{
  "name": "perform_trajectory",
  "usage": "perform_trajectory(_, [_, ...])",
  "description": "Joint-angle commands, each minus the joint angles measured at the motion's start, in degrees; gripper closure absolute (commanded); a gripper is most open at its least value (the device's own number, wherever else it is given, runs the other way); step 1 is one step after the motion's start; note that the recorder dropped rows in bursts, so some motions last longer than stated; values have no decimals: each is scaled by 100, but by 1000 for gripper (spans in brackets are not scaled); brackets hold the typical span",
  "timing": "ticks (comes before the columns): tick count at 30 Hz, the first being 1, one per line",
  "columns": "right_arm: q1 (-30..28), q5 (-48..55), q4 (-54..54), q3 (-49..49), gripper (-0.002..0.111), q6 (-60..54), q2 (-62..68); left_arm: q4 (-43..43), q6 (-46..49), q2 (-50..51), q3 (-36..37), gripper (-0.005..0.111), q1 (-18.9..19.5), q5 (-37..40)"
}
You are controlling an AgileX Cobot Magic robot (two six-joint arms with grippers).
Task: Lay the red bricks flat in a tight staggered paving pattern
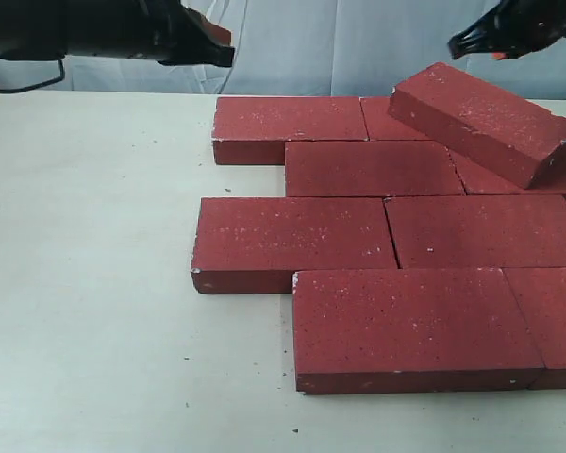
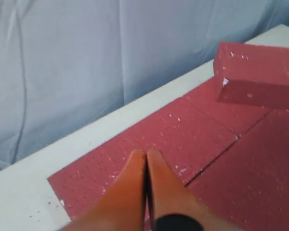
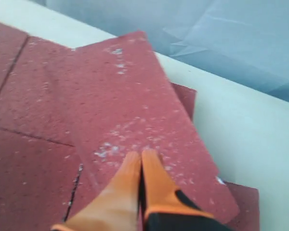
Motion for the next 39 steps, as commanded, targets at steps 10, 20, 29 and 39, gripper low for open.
perform_trajectory(10, [-1233, 780, 622, -2513, 109, -246, 1933, 3243, -2844, 128, -49, 107, -265, 1525])
perform_trajectory(20, [-1288, 1163, 1025, -4482, 109, -782, 3422, 4491, -3825, -163, 627, 107, -265, 2134])
perform_trajectory(29, [-1288, 1529, 1195, -4751, 109, -1137, 3862, 4492, -3825, -244, 700, 107, -265, 1877])
perform_trajectory(39, [-1271, 2410, 1668, -4768, 109, -1546, 3758, 4492, -3815, -244, 700, 107, -265, 1835])
